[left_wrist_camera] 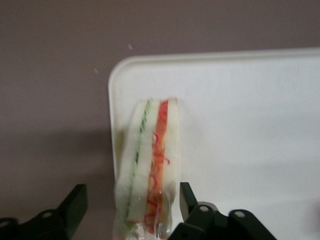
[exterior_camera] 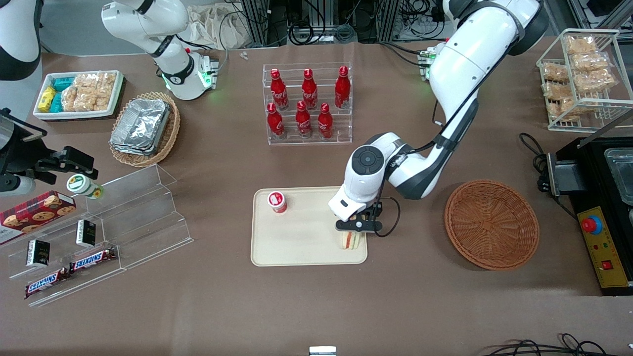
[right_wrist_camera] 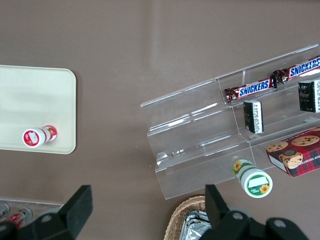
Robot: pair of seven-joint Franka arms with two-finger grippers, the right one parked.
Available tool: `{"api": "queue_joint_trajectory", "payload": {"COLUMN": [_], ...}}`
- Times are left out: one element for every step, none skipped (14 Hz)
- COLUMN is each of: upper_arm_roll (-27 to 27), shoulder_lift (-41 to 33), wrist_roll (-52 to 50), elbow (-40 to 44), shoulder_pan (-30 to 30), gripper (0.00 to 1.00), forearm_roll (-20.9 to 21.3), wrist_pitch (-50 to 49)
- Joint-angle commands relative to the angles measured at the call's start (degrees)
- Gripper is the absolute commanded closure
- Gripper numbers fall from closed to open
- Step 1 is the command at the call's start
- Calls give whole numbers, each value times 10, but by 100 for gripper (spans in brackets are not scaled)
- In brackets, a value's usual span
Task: Place sandwich from basket to tray
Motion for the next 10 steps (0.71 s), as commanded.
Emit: {"api": "queue_joint_trajectory", "payload": {"upper_arm_roll": [-1,0,1,0,-1,0,0,-1,-3,-1], "shoulder_lift": [-41,-66,-92,-110,-130,-151,-175,-197,-224,-250], "wrist_roll": [-5,3,30,63,100,142,186,220,257,293], "elbow": [67,70,66,66,67,67,66,67,66,66], "shoulder_pan": [12,13,26,44,59,74,97,126,159,171], "gripper": [0,0,0,0,0,0,0,0,0,0], "forearm_roll": [-9,-31,-51,-70,-96,-123,-151,-183,-213,-228], "wrist_pitch": [-108,-125,-142,-171,-203,-228,-250,-276,-311,-350]}}
